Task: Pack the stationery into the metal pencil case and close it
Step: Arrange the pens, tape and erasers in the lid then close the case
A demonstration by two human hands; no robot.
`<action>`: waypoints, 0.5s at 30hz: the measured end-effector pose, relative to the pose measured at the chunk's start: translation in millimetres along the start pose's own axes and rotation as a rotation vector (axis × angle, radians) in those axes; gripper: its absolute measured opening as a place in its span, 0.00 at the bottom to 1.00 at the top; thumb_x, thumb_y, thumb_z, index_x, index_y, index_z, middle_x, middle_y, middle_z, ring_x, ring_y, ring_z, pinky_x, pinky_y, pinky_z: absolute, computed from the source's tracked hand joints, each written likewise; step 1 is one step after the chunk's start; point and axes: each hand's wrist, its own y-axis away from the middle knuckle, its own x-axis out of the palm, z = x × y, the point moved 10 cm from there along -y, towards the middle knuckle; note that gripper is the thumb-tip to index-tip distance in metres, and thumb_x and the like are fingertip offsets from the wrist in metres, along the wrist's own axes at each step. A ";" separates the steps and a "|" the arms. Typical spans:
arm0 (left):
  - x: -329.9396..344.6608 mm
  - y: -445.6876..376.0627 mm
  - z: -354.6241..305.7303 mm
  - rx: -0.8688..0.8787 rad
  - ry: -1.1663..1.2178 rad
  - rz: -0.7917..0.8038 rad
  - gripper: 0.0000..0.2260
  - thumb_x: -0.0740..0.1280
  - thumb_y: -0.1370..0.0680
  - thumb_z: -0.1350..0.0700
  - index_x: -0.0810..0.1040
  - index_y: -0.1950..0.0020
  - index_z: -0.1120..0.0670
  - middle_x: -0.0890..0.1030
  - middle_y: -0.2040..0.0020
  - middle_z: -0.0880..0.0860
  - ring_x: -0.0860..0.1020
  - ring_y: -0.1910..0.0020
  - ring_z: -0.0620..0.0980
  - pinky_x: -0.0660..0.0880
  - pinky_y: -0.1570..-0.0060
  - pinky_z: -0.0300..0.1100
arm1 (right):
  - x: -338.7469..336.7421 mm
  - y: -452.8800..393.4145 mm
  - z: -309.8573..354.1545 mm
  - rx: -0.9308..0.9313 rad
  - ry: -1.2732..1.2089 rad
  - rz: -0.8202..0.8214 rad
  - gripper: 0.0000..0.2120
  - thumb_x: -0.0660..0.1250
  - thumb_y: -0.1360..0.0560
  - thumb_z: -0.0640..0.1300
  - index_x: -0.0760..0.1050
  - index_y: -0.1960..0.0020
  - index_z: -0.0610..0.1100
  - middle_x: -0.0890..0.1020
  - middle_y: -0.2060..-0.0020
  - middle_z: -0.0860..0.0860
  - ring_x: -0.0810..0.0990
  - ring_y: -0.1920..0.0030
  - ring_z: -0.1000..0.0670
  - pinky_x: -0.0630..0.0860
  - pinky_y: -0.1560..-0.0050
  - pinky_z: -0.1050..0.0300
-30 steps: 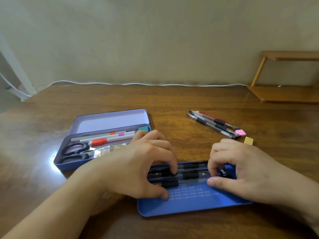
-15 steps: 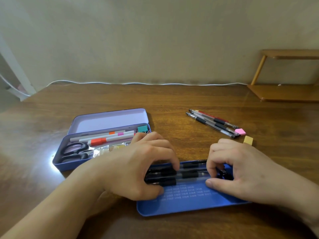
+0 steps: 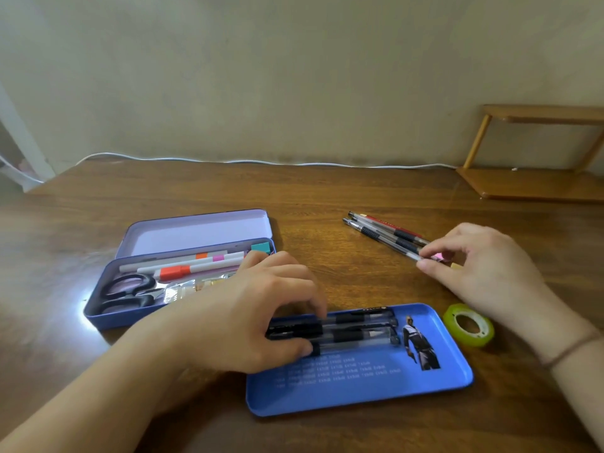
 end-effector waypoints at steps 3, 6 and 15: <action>-2.7 -0.5 1.2 0.005 -0.002 -0.039 0.09 0.68 0.25 0.41 0.76 0.46 0.39 0.75 0.47 0.36 0.70 0.41 0.41 0.64 0.39 0.46 | 9.7 -4.4 -8.0 0.078 0.077 0.060 0.08 0.71 0.29 0.57 0.82 0.52 0.57 0.78 0.57 0.56 0.74 0.52 0.52 0.69 0.64 0.57; -10.4 -1.1 3.5 -0.004 -0.007 -0.125 0.08 0.67 0.24 0.42 0.76 0.47 0.40 0.77 0.49 0.37 0.72 0.42 0.42 0.66 0.40 0.47 | 11.2 -5.4 -6.9 0.113 0.146 0.063 0.08 0.70 0.30 0.61 0.78 0.56 0.58 0.74 0.61 0.60 0.72 0.54 0.53 0.66 0.68 0.59; -24.7 1.0 6.9 -0.038 0.021 -0.277 0.03 0.67 0.23 0.45 0.76 0.50 0.40 0.78 0.53 0.38 0.73 0.46 0.43 0.67 0.42 0.46 | 11.6 -4.7 -15.7 0.188 0.169 0.054 0.10 0.68 0.29 0.63 0.75 0.57 0.57 0.73 0.60 0.57 0.72 0.53 0.51 0.66 0.68 0.59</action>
